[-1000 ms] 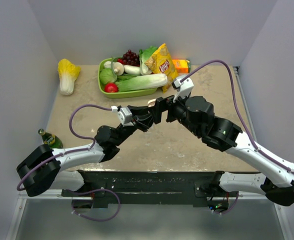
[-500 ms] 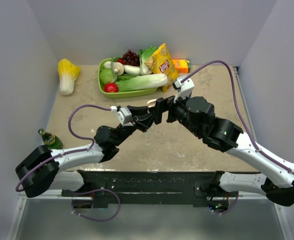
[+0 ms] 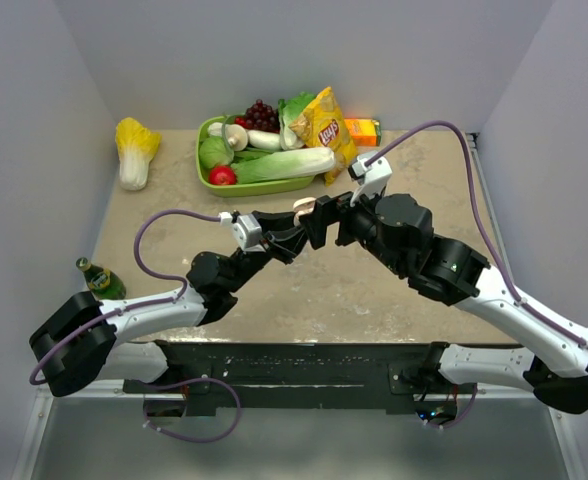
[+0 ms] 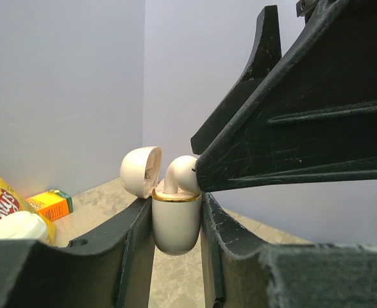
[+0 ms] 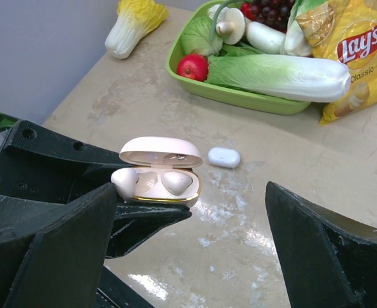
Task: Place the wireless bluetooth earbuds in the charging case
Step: Place the earbud in the charging case, then close the charging case.
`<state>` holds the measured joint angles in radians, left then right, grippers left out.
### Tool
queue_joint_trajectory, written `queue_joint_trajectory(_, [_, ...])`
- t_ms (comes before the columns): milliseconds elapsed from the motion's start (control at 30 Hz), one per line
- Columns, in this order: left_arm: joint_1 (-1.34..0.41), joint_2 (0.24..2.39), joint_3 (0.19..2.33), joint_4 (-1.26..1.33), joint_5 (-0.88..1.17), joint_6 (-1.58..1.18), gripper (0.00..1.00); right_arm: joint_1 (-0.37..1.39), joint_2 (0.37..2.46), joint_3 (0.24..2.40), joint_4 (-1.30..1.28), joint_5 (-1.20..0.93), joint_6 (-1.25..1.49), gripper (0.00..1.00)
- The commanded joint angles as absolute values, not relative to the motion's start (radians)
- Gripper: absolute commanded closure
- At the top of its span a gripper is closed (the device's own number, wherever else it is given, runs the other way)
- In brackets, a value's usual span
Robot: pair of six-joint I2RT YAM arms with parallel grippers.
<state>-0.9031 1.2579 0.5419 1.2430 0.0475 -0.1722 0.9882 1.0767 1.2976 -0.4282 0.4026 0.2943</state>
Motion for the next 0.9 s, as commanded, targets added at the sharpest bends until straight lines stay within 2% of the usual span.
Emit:
queue_joint_trajectory(0, [-0.904,1.218,0.546,1.351,0.067,-0.166,1.0,0.974,1.055,1.295,-0.44,0.491,0.273,0.02])
queue_joint_trajectory(533, [-0.904,1.207,0.545,1.345,0.078,-0.169,1.0,0.973,1.054,1.298,-0.437,0.497,0.27,0.02])
queue_joint_trajectory(767, [-0.904,1.213,0.522,1.354,0.06,-0.167,1.0,0.971,0.899,1.207,-0.281,0.459,0.276,0.02])
queue_joint_trajectory(867, [-0.904,1.224,0.502,1.376,0.064,-0.176,1.0,0.973,0.923,1.23,-0.297,0.474,0.278,0.08])
